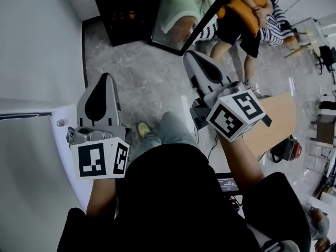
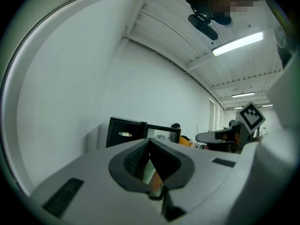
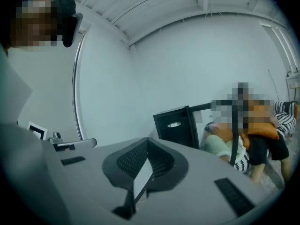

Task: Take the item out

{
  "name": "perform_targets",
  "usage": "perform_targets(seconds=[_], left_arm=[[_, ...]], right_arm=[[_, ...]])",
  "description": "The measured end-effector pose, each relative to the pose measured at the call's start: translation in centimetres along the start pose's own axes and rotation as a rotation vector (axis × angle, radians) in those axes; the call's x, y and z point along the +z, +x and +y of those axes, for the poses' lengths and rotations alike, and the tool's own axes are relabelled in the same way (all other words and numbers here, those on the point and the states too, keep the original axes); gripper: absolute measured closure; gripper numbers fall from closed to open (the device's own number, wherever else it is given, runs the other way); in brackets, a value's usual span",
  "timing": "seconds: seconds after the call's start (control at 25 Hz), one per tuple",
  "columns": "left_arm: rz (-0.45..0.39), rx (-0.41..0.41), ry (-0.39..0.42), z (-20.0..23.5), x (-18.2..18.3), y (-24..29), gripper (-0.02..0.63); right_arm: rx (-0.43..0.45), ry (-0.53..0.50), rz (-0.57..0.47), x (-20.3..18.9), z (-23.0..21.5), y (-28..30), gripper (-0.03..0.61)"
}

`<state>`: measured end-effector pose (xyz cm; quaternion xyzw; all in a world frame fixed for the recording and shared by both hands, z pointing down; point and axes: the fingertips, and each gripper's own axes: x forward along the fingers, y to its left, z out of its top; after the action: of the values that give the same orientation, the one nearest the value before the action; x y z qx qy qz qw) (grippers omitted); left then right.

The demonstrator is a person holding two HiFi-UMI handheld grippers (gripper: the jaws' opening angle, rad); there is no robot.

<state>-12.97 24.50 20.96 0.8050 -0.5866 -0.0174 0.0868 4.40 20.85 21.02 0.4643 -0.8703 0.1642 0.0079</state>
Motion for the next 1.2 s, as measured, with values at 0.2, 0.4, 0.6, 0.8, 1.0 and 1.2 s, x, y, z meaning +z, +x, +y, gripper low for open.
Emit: perform_targets(seconds=[0.2,0.4,0.6,0.8,1.0,1.2], left_arm=[[-0.018,0.014,0.002,2.4,1.4,0.0,0.604],[-0.017,0.011,-0.005,4.1,3.3,0.9,0.604],[-0.02,0.013,-0.004,3.7,2.5,1.1,0.604],[-0.025,0.017,0.02,3.5,1.7,1.8,0.604],[-0.023,0.015,0.027,3.9,0.8,4.3,0.604],[0.003,-0.004,0.027,6.3,1.8,12.4,0.604]], right_arm=[[0.015,-0.043,-0.012,1.0,1.5,1.7,0.575],[0.025,-0.028,-0.02,2.7,2.2,3.8,0.575],[0.043,-0.021,-0.03,1.9,1.7,4.0,0.575],[0.065,-0.011,-0.036,0.7,0.5,4.8,0.575],[0.078,-0.011,-0.037,0.1,-1.6,7.3,0.575],[0.065,0.013,-0.021,1.8,-5.9,14.0,0.575]])
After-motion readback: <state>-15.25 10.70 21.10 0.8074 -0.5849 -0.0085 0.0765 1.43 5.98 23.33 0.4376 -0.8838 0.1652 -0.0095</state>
